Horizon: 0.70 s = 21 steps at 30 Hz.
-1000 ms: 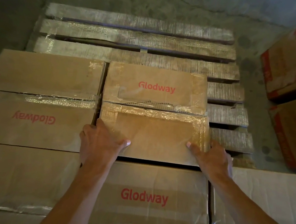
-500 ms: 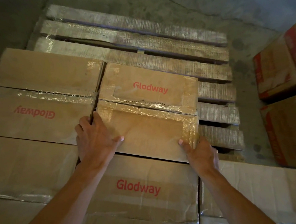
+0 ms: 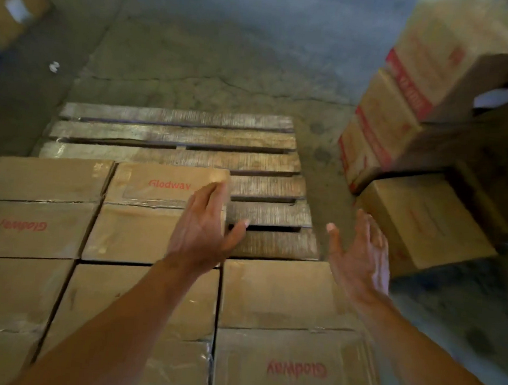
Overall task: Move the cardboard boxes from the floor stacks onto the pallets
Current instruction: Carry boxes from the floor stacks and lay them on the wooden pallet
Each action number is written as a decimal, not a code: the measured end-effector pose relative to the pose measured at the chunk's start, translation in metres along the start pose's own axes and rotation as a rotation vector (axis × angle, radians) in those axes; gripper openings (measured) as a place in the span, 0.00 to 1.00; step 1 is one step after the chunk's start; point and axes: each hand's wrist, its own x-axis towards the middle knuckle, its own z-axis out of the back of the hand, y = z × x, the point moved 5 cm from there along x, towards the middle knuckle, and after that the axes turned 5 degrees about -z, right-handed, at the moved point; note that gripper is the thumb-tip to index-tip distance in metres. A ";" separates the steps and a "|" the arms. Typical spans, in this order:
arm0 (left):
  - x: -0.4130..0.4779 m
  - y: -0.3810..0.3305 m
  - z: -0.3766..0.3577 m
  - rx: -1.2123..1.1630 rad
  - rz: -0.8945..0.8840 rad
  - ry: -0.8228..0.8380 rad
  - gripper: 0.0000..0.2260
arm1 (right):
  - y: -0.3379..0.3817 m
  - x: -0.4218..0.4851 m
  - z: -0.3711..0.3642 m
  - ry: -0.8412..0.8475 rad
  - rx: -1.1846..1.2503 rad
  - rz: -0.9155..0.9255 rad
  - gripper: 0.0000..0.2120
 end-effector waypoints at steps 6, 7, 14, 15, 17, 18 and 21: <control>-0.006 -0.198 -0.037 0.001 -0.106 0.025 0.39 | -0.130 0.010 0.148 -0.088 -0.051 -0.028 0.35; -0.006 -0.228 -0.046 0.017 -0.132 0.020 0.40 | -0.152 0.013 0.169 -0.086 -0.065 -0.030 0.35; -0.002 -0.375 -0.136 0.013 -0.283 0.082 0.41 | -0.300 0.026 0.249 -0.102 -0.077 -0.109 0.35; -0.003 -0.387 -0.150 0.016 -0.312 0.105 0.40 | -0.317 0.027 0.250 -0.105 -0.061 -0.133 0.36; -0.002 -0.405 -0.176 0.032 -0.371 0.134 0.39 | -0.345 0.029 0.246 -0.098 -0.034 -0.179 0.37; 0.001 -0.412 -0.186 0.046 -0.394 0.144 0.39 | -0.356 0.031 0.242 -0.086 -0.026 -0.198 0.37; 0.015 -0.423 -0.211 0.083 -0.435 0.157 0.41 | -0.379 0.041 0.227 -0.055 -0.007 -0.217 0.38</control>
